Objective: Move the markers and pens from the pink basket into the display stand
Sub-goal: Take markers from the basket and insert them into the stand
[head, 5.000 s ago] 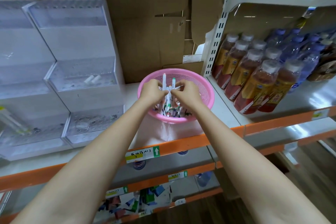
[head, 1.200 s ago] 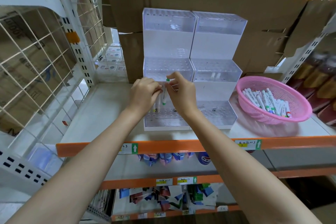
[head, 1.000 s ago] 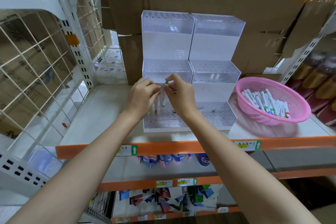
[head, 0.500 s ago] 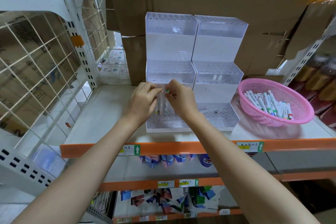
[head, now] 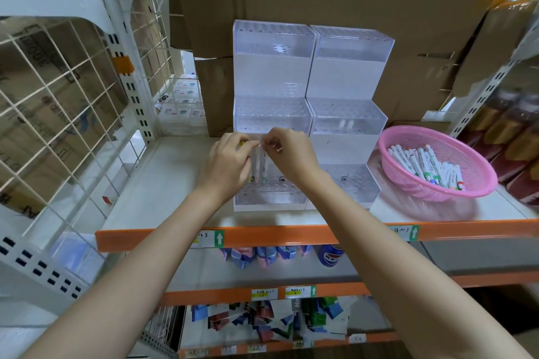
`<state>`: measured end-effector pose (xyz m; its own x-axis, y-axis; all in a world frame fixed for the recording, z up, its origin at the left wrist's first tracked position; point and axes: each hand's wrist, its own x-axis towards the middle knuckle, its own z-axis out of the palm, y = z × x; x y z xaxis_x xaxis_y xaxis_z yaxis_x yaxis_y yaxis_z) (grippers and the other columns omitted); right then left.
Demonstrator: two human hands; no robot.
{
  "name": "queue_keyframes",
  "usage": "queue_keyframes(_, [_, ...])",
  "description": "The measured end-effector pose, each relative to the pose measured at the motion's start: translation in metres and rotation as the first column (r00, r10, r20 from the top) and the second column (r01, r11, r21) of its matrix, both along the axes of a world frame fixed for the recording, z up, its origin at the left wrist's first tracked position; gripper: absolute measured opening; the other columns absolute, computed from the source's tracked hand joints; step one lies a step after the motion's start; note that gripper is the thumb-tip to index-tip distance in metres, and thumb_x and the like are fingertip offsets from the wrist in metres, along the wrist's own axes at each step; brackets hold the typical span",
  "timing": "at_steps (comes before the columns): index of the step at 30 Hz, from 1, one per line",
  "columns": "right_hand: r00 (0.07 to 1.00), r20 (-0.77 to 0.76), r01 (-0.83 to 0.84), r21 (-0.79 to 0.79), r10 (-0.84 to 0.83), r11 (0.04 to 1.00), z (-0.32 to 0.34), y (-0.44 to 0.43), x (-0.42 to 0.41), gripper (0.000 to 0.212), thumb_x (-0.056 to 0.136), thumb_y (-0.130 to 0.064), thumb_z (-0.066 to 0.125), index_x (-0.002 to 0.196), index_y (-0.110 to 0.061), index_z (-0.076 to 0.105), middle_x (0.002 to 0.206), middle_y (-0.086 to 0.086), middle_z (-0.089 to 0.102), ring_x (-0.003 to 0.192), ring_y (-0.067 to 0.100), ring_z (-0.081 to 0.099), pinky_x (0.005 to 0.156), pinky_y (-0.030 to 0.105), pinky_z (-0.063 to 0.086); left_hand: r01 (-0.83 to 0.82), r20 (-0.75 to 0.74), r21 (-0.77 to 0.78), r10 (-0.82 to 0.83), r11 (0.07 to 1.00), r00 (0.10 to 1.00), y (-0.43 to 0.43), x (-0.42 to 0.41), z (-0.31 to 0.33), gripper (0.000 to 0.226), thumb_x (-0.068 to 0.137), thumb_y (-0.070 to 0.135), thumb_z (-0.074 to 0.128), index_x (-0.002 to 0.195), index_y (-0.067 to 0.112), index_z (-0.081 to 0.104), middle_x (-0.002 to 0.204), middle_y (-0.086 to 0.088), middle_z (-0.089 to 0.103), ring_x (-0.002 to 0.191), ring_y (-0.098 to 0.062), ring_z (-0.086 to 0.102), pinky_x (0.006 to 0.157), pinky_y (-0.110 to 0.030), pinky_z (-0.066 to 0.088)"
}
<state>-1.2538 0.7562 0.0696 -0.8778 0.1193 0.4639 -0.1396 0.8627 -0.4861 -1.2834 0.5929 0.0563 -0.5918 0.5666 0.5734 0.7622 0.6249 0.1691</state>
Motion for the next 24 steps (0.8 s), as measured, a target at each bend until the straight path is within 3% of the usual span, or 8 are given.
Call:
queue_keyframes(5, [0.999,0.022,-0.034,0.11,0.031,0.993,0.0,0.007,0.02,0.028,0.09,-0.02,0.063,0.118,-0.018,0.062,0.106,0.005,0.063,0.1,0.027,0.058,0.071,0.038,0.05,-0.047,-0.067,-0.091,0.041,0.995,0.997,0.01,0.008,0.001,0.04,0.076,0.015,0.063,0.115,0.008,0.063,0.109,-0.011,0.06,0.101,-0.031,0.058,0.082,-0.04,0.047])
queue_keyframes(9, [0.997,0.077,0.001,0.289,-0.024,0.957,0.0,0.03,0.038,0.039,0.092,-0.027,0.061,0.13,-0.023,0.055,0.129,-0.001,0.057,0.121,0.025,0.049,0.087,0.036,0.039,-0.041,-0.103,-0.193,0.021,0.98,0.994,0.028,0.018,0.001,0.045,0.078,0.025,0.058,0.119,0.007,0.061,0.119,-0.013,0.06,0.109,-0.032,0.057,0.089,-0.041,0.045])
queue_keyframes(16, [0.956,0.167,0.171,0.358,-0.242,0.918,0.001,0.084,0.077,0.053,0.089,-0.041,0.059,0.138,-0.026,0.046,0.137,0.0,0.052,0.125,0.026,0.047,0.092,0.041,0.041,-0.035,-0.084,-0.341,0.007,0.94,0.996,0.084,0.04,0.005,0.049,0.066,0.028,0.078,0.109,0.007,0.066,0.111,-0.012,0.065,0.1,-0.029,0.064,0.081,-0.038,0.05])
queue_keyframes(19, [0.939,0.163,0.23,0.356,-0.303,0.906,0.002,0.112,0.095,0.056,0.088,-0.042,0.06,0.139,-0.025,0.045,0.136,0.001,0.052,0.12,0.028,0.051,0.092,0.043,0.045,0.001,-0.067,-0.367,-0.028,0.93,0.997,0.115,0.048,0.008,0.049,0.071,0.031,0.075,0.113,0.008,0.064,0.113,-0.011,0.065,0.1,-0.029,0.062,0.081,-0.037,0.048])
queue_keyframes(24, [0.913,0.187,0.275,0.375,-0.363,0.885,0.001,0.164,0.123,0.053,0.089,-0.042,0.059,0.138,-0.024,0.049,0.133,0.004,0.056,0.119,0.029,0.051,0.093,0.04,0.041,0.093,0.02,-0.339,-0.092,0.936,0.996,0.177,0.068,0.001,0.053,0.091,0.04,0.051,0.137,0.013,0.046,0.14,-0.007,0.047,0.128,-0.026,0.042,0.099,-0.04,0.035])
